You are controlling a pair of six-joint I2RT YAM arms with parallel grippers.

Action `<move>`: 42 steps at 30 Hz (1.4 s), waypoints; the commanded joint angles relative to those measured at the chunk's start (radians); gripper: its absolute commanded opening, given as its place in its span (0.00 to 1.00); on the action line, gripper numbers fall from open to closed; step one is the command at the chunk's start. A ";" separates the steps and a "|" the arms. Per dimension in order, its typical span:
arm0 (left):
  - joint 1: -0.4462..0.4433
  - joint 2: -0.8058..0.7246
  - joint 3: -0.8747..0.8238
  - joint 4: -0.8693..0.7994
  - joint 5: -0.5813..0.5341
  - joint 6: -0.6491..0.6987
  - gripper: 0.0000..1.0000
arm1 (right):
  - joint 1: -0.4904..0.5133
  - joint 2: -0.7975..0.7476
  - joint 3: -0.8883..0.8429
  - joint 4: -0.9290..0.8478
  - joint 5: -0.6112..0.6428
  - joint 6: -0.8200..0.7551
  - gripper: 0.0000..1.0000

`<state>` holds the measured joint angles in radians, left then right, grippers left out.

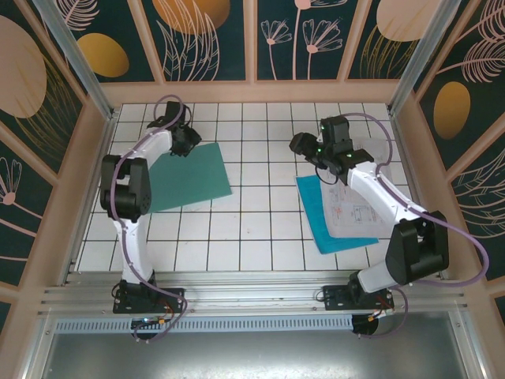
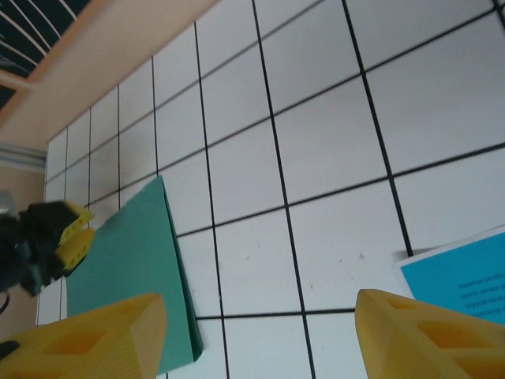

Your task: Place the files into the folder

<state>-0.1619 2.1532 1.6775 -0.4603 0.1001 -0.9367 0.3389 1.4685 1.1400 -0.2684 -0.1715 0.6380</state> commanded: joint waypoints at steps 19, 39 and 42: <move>-0.226 0.119 -0.102 0.022 0.159 0.160 0.46 | 0.006 -0.005 -0.061 0.008 -0.087 0.031 0.65; -0.468 0.029 -0.193 0.060 0.185 0.233 0.52 | 0.005 0.035 -0.101 0.036 -0.129 0.058 0.65; -0.468 -0.030 -0.165 0.054 0.159 0.220 0.57 | 0.006 0.051 -0.101 0.040 -0.147 0.055 0.66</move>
<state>-0.6224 2.1639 1.5246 -0.3019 0.2787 -0.7212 0.3405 1.4971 1.0573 -0.2527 -0.2905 0.6876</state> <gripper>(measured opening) 0.558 0.654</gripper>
